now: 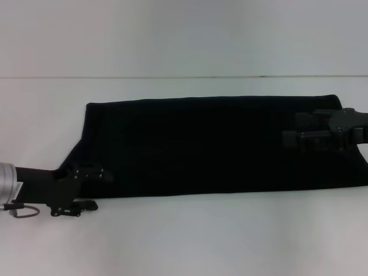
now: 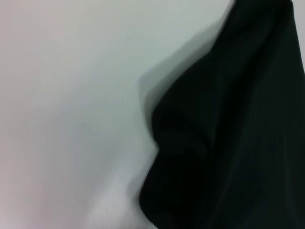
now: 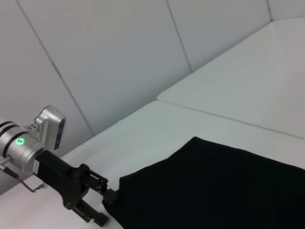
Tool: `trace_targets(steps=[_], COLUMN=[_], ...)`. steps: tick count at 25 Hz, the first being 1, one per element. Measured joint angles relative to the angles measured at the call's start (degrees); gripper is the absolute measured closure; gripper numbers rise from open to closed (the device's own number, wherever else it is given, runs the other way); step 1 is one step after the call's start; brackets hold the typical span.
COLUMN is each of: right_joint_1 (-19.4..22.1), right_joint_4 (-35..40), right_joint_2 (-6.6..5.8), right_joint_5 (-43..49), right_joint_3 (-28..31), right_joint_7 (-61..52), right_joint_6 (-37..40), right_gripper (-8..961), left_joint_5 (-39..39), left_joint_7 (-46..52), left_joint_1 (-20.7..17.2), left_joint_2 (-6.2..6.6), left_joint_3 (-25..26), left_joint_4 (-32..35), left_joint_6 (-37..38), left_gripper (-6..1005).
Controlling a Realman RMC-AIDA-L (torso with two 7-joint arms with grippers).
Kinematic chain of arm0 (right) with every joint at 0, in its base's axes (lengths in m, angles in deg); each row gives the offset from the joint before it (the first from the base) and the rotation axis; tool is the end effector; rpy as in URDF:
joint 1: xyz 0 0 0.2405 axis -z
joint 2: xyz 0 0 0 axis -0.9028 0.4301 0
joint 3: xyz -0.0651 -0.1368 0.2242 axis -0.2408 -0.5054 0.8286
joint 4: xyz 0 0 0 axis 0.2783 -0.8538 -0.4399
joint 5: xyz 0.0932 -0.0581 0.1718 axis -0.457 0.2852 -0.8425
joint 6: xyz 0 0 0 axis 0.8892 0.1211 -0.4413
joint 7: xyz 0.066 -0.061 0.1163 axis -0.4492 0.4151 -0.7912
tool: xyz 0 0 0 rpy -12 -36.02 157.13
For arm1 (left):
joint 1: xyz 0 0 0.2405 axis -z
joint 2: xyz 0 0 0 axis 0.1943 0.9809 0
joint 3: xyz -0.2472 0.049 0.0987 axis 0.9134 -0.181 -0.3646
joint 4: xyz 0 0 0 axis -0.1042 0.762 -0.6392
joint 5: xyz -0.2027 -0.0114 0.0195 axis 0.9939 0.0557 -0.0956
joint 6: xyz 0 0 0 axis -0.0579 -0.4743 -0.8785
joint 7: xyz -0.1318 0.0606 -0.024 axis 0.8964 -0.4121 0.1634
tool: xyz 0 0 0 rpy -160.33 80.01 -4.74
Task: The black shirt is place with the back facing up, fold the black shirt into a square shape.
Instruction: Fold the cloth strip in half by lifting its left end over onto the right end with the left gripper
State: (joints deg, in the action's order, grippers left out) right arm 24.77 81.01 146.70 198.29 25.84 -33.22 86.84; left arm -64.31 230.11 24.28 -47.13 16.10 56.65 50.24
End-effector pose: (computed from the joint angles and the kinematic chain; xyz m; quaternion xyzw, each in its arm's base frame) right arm 0.2566 0.3750 0.0492 -0.9239 0.2953 0.2130 0.1176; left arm -0.3236 0.3483 0.0071 -0.4943 -0.8525 -0.1512 0.0777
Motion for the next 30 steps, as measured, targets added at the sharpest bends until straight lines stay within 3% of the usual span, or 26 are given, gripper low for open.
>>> trace_targets(steps=[30], right_joint_1=[1.2], right_joint_4=[0.3], right_joint_2=[-0.23], right_joint_5=[-2.9], right_joint_3=[0.8], right_joint_7=[0.0], right_joint_6=[-0.1], right_gripper=[21], left_joint_5=[0.2], left_joint_7=[-1.6], left_joint_1=[0.5], left_joint_2=[0.41], left_joint_3=[0.0], left_joint_4=[0.0], left_joint_6=[-5.5], left_gripper=[292])
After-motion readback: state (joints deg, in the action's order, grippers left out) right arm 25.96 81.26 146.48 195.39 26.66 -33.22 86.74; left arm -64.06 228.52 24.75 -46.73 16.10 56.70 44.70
